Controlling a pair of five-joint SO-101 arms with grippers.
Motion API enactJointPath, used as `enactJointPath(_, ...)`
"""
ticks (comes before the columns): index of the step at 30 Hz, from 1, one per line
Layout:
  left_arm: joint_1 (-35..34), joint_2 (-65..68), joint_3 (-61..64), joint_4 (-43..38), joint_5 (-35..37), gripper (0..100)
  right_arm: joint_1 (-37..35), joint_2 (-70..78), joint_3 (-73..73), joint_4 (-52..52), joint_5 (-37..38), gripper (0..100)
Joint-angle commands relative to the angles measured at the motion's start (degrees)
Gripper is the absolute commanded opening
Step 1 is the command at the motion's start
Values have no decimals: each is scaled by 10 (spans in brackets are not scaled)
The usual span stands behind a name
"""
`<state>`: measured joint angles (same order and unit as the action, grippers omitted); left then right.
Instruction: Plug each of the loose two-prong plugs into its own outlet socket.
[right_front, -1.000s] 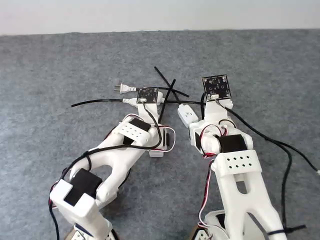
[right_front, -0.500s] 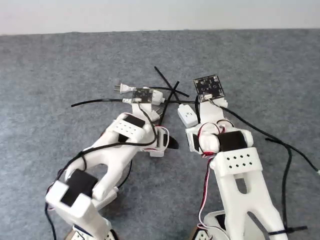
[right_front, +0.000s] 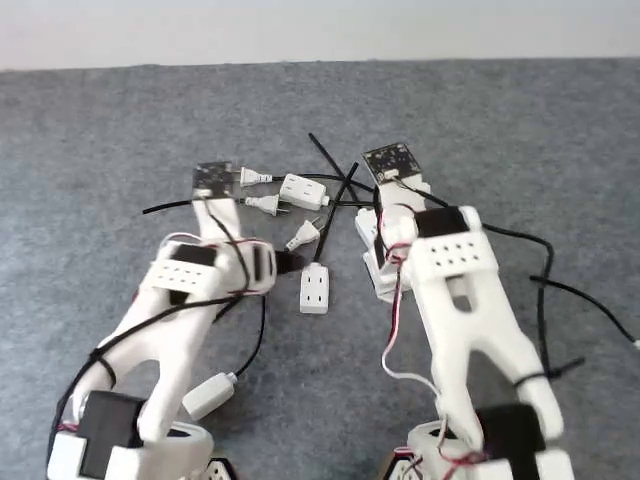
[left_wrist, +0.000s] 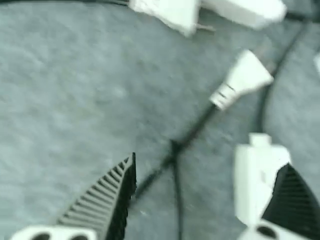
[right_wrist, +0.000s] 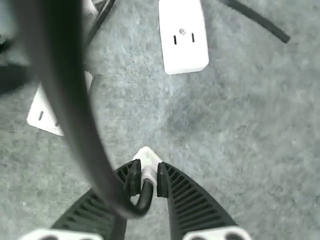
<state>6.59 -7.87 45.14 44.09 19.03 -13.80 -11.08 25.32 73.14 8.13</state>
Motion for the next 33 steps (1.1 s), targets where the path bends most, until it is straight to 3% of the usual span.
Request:
enactJointPath(1,-43,7,-3,-40,-35,403,-6,45,-55,7,26,13)
enactJointPath(8,-47,42,-7,-43,-51,403,-1,103,-88,3,53,109)
enactJointPath(13,-47,42,-7,-43,-51,403,7,90,-86,-22,44,108)
enactJointPath(15,-47,42,-6,-48,-51,403,23,80,-80,-43,8,104)
enactJointPath(19,-47,42,-4,-54,-51,403,42,39,-59,-65,-17,23)
enactJointPath(22,-47,42,-4,-54,-51,403,37,-4,-23,-79,-16,35)
enactJointPath(33,-48,42,-4,-54,-51,403,-9,64,-11,-113,84,69)
